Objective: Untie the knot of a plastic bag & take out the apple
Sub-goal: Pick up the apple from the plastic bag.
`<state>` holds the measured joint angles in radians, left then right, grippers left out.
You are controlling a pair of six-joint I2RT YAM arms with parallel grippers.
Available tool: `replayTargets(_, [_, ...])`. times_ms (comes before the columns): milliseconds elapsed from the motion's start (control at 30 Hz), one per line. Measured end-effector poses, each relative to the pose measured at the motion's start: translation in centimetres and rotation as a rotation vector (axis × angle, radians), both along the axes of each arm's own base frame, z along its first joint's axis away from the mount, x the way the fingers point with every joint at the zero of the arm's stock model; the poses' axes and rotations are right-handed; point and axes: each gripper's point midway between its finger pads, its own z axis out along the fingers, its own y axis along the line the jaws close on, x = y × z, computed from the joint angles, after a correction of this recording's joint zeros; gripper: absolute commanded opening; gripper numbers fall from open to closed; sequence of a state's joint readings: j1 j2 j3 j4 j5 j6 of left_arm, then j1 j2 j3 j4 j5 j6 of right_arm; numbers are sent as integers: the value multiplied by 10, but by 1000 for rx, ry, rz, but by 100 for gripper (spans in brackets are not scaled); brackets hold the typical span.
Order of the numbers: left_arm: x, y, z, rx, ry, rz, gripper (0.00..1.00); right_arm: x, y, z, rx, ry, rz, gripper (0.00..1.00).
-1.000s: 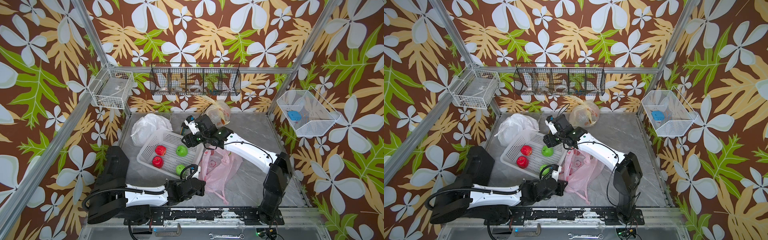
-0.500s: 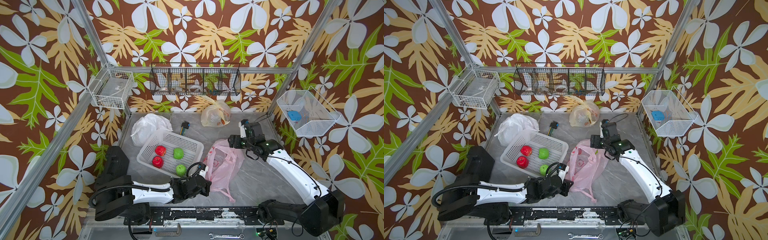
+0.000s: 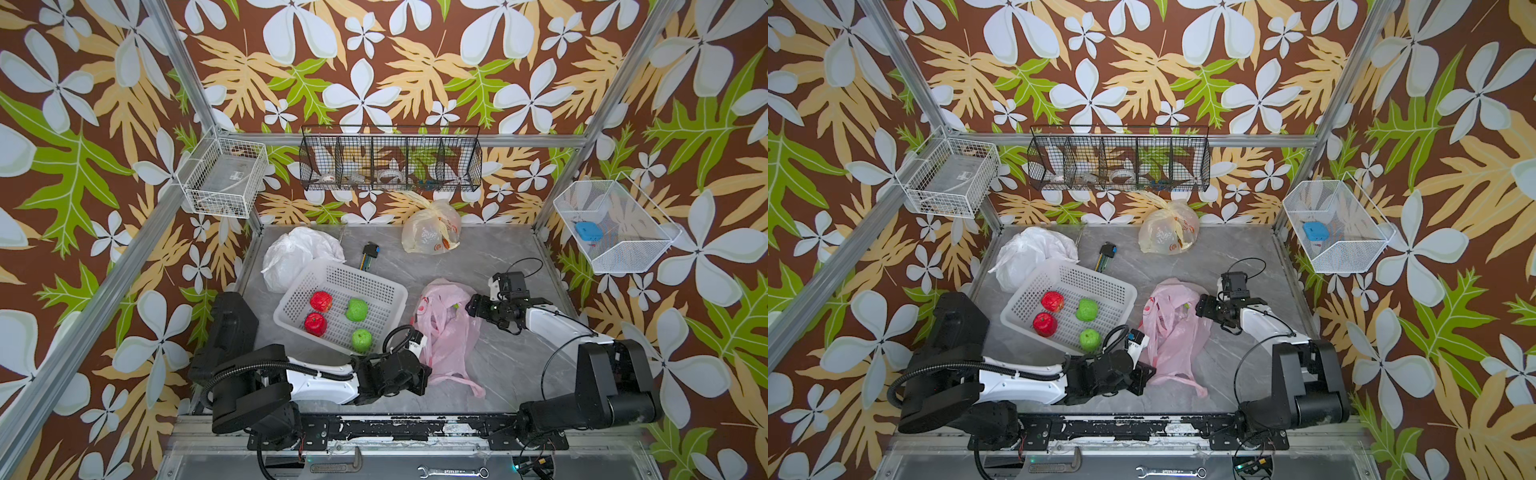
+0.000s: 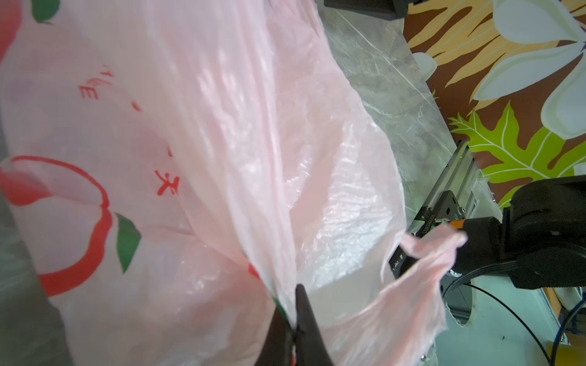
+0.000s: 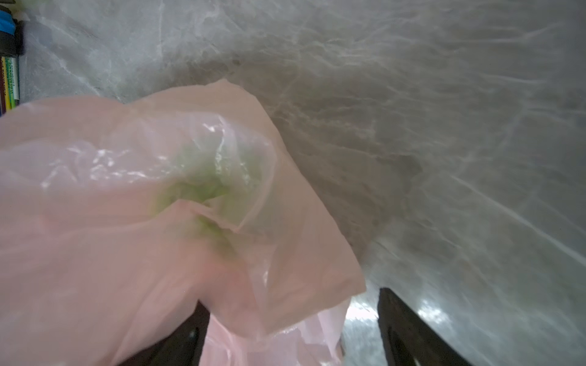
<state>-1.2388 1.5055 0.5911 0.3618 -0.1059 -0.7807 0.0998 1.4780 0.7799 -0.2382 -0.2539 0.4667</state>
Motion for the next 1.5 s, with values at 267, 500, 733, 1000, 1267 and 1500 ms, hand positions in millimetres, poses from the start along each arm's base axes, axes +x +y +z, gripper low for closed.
replayTargets(267, [-1,1,-4,7,8,1,0,29,33,8,36,-98,116,31])
replayTargets(500, [-1,-1,-10,10,25,8,0,35,50,33,67,-184,179,0])
replayTargets(733, [9,3,-12,7,32,30,0,23,62,110,13,-370,220,0])
replayTargets(1000, [28,9,-1,-17,-3,62,0,-15,44,179,-79,-538,167,25])
replayTargets(1267, [39,12,0,-16,-11,69,0,-18,39,97,-180,-329,196,88])
replayTargets(1500, [30,22,-3,-17,3,54,0,37,52,58,-255,-244,231,99])
